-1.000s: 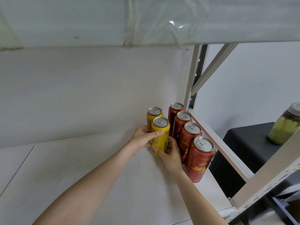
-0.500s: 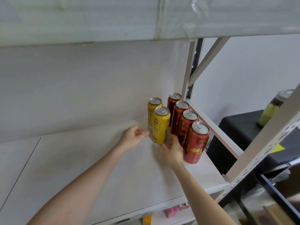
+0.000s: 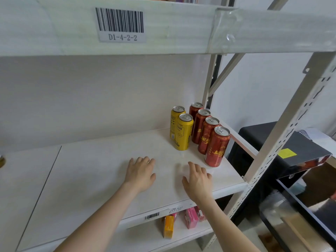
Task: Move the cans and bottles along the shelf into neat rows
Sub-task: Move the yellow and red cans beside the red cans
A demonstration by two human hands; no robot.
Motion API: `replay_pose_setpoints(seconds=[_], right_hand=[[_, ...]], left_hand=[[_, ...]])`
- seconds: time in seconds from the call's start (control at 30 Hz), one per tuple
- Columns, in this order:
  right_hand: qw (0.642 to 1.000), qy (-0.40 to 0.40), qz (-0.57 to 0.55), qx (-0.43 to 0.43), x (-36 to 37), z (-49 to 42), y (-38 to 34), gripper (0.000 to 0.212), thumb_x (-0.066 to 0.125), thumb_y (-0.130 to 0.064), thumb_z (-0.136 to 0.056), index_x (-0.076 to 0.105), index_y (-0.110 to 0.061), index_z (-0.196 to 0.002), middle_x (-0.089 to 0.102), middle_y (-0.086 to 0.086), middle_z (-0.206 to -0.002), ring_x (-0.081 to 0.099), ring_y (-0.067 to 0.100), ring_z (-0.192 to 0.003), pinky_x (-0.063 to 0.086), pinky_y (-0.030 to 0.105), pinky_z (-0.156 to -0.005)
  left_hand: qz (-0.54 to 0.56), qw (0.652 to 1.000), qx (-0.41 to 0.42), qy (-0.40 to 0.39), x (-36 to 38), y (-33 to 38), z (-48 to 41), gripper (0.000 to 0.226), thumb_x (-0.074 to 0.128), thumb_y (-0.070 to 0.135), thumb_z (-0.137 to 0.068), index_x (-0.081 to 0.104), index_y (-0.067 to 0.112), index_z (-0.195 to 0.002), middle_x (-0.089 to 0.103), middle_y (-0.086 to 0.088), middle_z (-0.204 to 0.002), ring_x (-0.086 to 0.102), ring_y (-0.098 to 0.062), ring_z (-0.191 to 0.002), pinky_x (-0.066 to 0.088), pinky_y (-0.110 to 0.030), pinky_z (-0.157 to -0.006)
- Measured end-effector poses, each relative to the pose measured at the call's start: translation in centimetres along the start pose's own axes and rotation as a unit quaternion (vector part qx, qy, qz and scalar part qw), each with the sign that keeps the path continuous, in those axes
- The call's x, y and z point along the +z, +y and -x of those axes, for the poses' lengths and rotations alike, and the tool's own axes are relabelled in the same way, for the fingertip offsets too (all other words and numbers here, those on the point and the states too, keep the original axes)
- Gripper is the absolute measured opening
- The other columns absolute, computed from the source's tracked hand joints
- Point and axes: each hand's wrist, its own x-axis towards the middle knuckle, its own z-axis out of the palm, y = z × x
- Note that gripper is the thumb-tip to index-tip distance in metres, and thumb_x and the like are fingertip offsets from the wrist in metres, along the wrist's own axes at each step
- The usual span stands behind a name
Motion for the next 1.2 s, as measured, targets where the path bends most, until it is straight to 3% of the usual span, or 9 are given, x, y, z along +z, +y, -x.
replay_pose_setpoints(seconds=[0.2,0.63,0.97,1.2], right_hand=[[0.999,0.014,0.037,-0.006,-1.1,2.9,-0.3,0.054,0.047,-0.044,-0.095,0.034,-0.021,-0.142,0.049,0.001,-0.141,0.044,0.026,-0.129,0.036,0.04,-0.105],[0.996,0.013,0.074,-0.056,-3.7,11.3,-5.6,0.057,0.042,-0.047,-0.097,0.027,-0.023,-0.147,0.039,0.002,-0.15,0.036,0.027,-0.137,0.027,0.046,-0.114],[0.99,-0.004,0.084,-0.114,-1.7,20.2,-15.0,0.052,0.044,-0.041,-0.095,0.031,-0.021,-0.141,0.041,0.001,-0.143,0.035,0.026,-0.136,0.022,0.053,-0.114],[0.987,-0.004,0.069,-0.148,-0.3,23.8,-23.0,0.05,0.041,-0.04,-0.097,0.03,-0.021,-0.142,0.038,0.002,-0.146,0.031,0.026,-0.139,0.02,0.054,-0.115]], left_hand=[[-0.014,1.0,-0.008,0.004,-1.3,-1.2,2.9,0.047,0.045,0.04,-0.094,0.039,0.023,-0.138,0.045,0.002,-0.139,0.039,-0.022,-0.131,0.02,-0.05,-0.114],[0.011,0.997,-0.05,0.053,-2.9,-4.5,13.8,0.05,0.046,0.04,-0.093,0.037,0.025,-0.14,0.043,0.001,-0.142,0.035,-0.021,-0.136,0.016,-0.052,-0.115],[0.005,0.992,-0.11,0.055,-2.2,-11.0,28.3,0.055,0.047,0.041,-0.095,0.03,0.026,-0.145,0.03,-0.003,-0.156,0.021,-0.024,-0.146,0.013,-0.056,-0.117],[-0.004,0.988,-0.138,0.062,-2.2,-16.7,34.7,0.057,0.051,0.042,-0.092,0.036,0.023,-0.143,0.035,-0.006,-0.154,0.025,-0.027,-0.145,0.016,-0.058,-0.115]])
